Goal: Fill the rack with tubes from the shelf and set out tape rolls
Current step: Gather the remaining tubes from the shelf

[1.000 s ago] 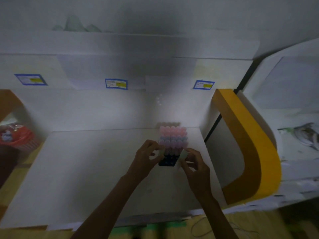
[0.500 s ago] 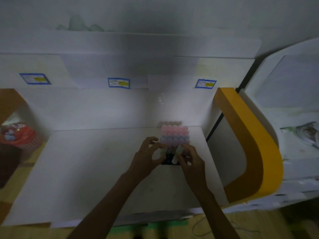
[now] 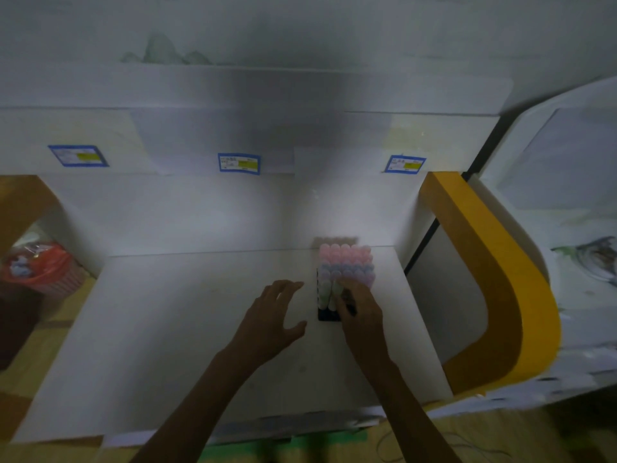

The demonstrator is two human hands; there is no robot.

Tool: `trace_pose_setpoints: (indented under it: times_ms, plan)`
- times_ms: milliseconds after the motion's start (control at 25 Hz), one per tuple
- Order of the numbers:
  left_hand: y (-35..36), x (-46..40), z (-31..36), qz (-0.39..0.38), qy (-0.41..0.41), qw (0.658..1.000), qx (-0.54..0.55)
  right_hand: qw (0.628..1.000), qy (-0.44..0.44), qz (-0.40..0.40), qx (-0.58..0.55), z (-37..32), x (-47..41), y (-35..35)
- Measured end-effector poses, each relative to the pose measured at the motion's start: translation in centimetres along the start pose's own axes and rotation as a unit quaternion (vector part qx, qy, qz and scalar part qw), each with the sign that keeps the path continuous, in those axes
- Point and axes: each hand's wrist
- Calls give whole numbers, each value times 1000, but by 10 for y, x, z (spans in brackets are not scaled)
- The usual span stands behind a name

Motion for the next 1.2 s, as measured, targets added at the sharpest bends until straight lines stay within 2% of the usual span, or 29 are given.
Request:
trace_pose_setpoints:
  times_ms: [40, 200, 480, 760, 1040, 1200]
  plan:
    - [-2, 0, -1, -1, 5, 1000, -7, 997, 21, 10, -76, -2, 0, 1]
    - [-4, -2, -8, -8, 6, 1000, -27, 982, 44, 51, -176, -5, 2, 0]
    - [-4, -5, -13, -34, -3, 999, -13, 980, 70, 65, -173, -5, 4, 11]
    - [-6, -7, -19, -36, -3, 999, -4, 978, 93, 32, -184, 0, 3, 9]
    - [-7, 1, -10, -48, 1, 999, 9, 994, 90, -5, -68, -1, 8, 0]
    - [-8, 13, 1, -61, 15, 998, 15, 991, 69, 3, -118, -4, 16, -4]
Point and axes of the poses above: each hand's wrist, its own x-axis away from the middle knuckle, its own y-axis out of the palm, z = x × y, and after that the axes turned 10 degrees about -y, right-handed
